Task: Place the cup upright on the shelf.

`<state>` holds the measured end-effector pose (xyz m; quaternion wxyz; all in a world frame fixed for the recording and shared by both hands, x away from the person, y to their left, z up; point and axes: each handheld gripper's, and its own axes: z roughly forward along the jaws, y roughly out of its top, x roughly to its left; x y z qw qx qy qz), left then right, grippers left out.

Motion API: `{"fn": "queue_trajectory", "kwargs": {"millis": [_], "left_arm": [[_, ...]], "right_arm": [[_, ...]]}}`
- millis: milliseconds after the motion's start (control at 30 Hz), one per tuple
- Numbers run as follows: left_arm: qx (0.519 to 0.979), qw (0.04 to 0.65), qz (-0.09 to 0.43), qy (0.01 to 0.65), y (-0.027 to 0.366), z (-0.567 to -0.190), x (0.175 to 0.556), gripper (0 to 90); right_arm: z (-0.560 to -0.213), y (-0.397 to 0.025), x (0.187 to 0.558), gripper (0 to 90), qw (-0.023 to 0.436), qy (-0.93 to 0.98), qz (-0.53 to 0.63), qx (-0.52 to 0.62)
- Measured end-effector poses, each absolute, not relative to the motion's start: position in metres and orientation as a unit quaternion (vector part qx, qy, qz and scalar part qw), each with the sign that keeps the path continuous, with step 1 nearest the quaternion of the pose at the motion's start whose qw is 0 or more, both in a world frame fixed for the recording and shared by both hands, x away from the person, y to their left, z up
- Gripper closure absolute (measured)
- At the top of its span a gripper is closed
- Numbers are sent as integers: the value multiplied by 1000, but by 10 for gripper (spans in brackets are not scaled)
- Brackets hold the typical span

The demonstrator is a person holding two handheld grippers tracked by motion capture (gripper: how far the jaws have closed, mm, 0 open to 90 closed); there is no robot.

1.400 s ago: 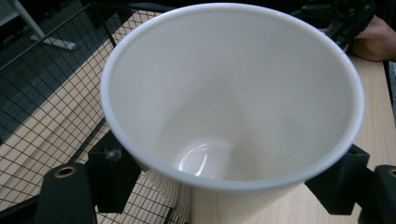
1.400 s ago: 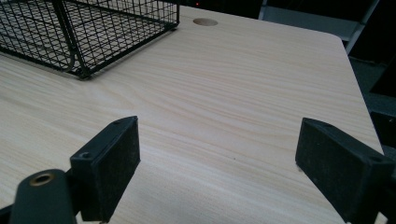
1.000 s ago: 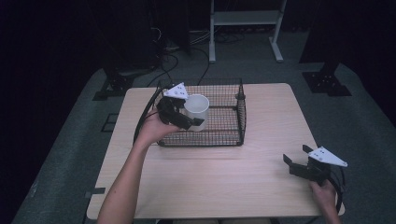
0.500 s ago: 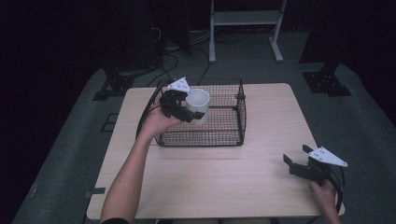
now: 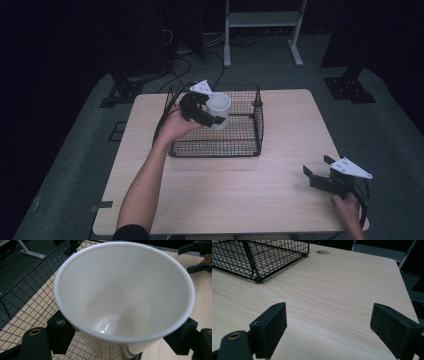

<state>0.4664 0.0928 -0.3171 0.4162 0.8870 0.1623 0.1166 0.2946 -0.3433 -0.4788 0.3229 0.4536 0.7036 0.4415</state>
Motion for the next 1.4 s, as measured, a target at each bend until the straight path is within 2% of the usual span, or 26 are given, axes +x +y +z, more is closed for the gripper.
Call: {"fn": "queue_trajectory", "kwargs": {"millis": [900,1400], "left_arm": [[882,413,121,192,87,-346,500,215],[888,400,106,202,84,-369,510,215]], "right_arm": [[-479,-344,295,131,321,702,446,453],[-479,-344,294,131,322,702,447,452]]}}
